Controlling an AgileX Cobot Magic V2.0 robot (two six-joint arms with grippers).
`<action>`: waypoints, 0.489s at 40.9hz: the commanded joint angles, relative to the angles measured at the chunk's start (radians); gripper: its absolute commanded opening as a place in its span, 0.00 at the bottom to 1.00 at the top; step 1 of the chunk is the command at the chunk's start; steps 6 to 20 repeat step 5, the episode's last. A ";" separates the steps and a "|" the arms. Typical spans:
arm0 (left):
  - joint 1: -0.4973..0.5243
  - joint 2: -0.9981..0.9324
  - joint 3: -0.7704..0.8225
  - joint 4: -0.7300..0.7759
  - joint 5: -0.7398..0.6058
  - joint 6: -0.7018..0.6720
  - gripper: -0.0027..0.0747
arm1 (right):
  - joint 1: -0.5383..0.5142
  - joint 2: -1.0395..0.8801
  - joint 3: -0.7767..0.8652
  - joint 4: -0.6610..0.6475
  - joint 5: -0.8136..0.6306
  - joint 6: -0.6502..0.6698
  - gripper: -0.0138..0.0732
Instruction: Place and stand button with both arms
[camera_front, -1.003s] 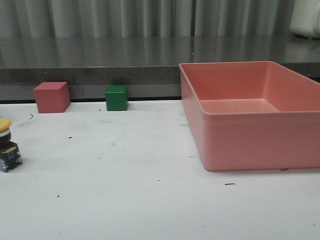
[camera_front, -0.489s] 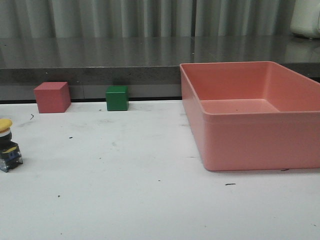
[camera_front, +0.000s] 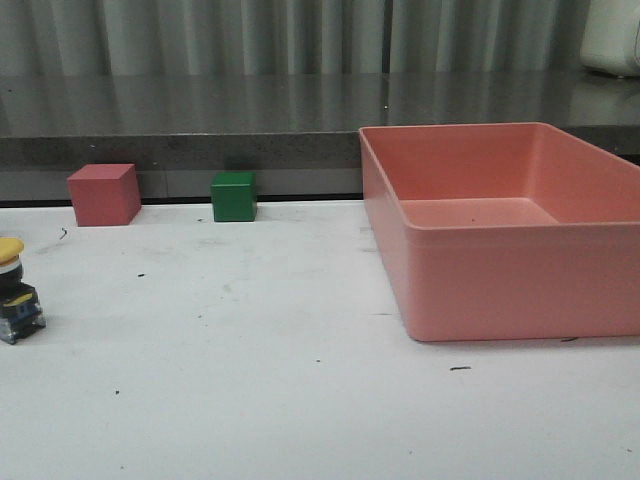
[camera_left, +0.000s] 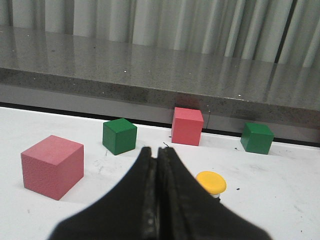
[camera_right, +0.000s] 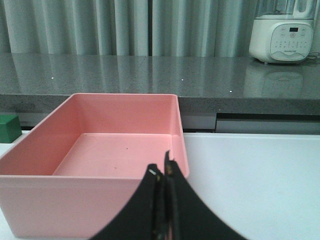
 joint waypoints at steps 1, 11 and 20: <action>0.003 -0.023 0.013 -0.002 -0.081 -0.011 0.01 | -0.007 -0.019 -0.003 0.001 -0.090 -0.010 0.08; 0.003 -0.023 0.013 -0.002 -0.081 -0.011 0.01 | -0.007 -0.019 -0.003 0.001 -0.090 -0.010 0.08; 0.003 -0.023 0.013 -0.002 -0.081 -0.011 0.01 | -0.007 -0.019 -0.003 0.001 -0.090 -0.010 0.08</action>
